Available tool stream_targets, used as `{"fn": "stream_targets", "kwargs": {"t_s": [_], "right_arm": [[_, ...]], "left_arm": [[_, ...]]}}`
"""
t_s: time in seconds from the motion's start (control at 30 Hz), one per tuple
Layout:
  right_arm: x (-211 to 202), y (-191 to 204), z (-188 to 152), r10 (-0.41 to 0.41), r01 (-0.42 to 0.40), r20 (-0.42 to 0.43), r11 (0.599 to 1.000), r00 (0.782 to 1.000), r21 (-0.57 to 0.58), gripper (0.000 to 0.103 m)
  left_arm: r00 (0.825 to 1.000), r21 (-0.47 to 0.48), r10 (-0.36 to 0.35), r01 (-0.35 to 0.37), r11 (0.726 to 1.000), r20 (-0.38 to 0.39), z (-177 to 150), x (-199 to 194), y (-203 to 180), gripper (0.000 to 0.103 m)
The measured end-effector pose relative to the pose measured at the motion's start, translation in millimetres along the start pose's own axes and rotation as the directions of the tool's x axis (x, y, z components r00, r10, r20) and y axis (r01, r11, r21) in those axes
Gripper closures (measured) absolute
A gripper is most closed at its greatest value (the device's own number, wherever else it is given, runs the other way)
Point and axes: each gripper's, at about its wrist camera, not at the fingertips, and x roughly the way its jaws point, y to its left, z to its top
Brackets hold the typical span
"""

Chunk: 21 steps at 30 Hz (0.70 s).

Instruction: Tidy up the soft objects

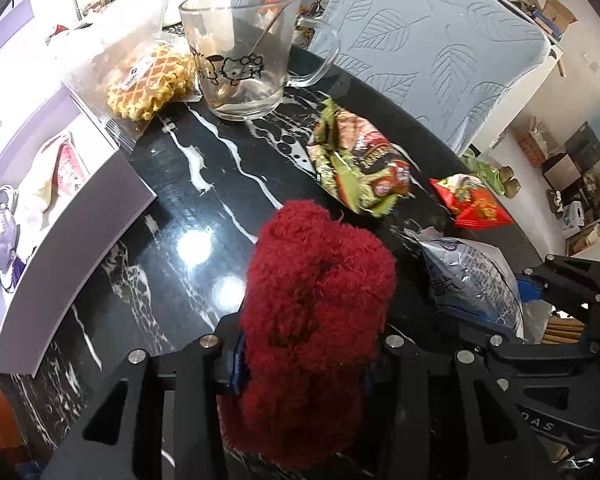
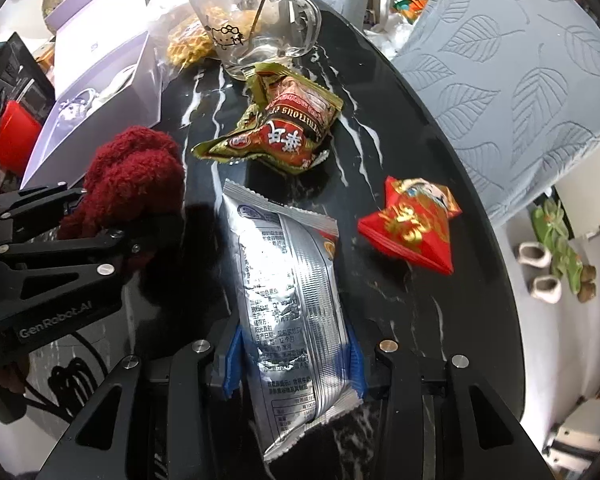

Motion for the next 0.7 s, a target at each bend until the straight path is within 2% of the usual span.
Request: {"fn": "stream_targets", "kwargs": {"t_s": [0.27, 0.57, 0.7], "right_arm": [[-33.4, -2.9, -11.1, 0.0, 0.0, 0.034, 1.0, 0.999, -0.008, 0.062], [-81.1, -12.4, -17.3, 0.017, -0.016, 0.096, 1.0, 0.995, -0.008, 0.062], [-100.2, -12.0, -17.7, 0.026, -0.021, 0.118, 0.999, 0.993, -0.042, 0.062]], "left_arm": [[1.0, -0.02, -0.022, 0.022, 1.0, 0.012, -5.6, -28.4, -8.0, 0.063], [0.996, -0.02, -0.025, 0.027, 0.999, 0.083, -0.6, -74.7, -38.4, 0.063], [0.995, -0.025, -0.034, 0.036, 0.999, 0.099, 0.8, -93.5, -49.6, 0.063]]}}
